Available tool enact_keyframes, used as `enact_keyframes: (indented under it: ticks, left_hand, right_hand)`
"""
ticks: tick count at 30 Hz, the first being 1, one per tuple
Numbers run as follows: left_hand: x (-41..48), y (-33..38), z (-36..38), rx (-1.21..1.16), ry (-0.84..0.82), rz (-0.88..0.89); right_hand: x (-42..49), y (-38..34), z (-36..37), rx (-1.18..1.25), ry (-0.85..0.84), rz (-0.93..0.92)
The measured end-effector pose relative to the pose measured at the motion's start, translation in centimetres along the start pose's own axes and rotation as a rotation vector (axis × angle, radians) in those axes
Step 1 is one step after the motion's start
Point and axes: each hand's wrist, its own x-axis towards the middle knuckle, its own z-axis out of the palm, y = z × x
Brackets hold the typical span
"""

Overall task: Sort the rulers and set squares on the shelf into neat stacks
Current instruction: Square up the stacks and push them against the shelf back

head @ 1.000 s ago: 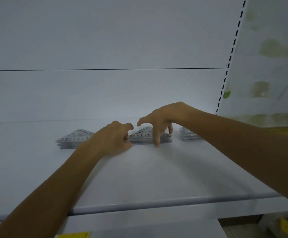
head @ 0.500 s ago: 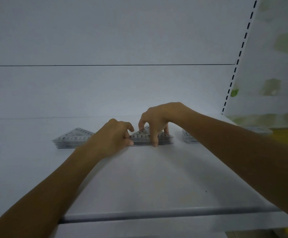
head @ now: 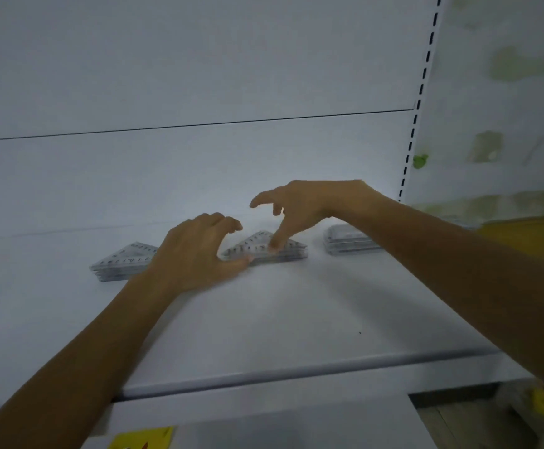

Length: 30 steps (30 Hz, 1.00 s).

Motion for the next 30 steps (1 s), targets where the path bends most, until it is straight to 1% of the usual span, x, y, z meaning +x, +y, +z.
enact_keyframes:
  ticks: [3,6,10,14,20,25,28,30]
  left_hand:
    - [0.2,0.6,-0.6,0.013,-0.012,0.028]
    - [1.0,2.4,-1.0,0.015,-0.027,0.087]
    - [2.9,6.6,-1.1,-0.047,-0.144,0.140]
    - [5.2,10.2,0.0,-0.057,-0.235,0.160]
    - [8.0,12.9,1.7,-0.090,-0.380,0.139]
    - [9.4,13.9,2.9,-0.191,-0.447,0.098]
    - [9.9,14.0,4.0,-0.137,-0.513,0.080]
    - [10.2,13.8,4.6,-0.143,-0.542,0.049]
  right_hand:
    - [-3.3,3.0,-1.2,0.029,0.046,0.048]
    - [-6.6,6.9,-1.8,0.012,0.025,0.148]
    - [-9.9,11.7,-1.2,-0.006,-0.006,0.257]
    - [-11.4,14.9,-0.4,-0.007,-0.016,0.313]
    - [-10.9,16.7,0.6,-0.024,-0.096,0.313]
    - [-9.8,17.0,1.3,-0.058,-0.130,0.264]
    - [-9.2,17.1,1.3,-0.083,-0.138,0.247]
    - [-8.9,17.2,1.4,-0.103,-0.133,0.242]
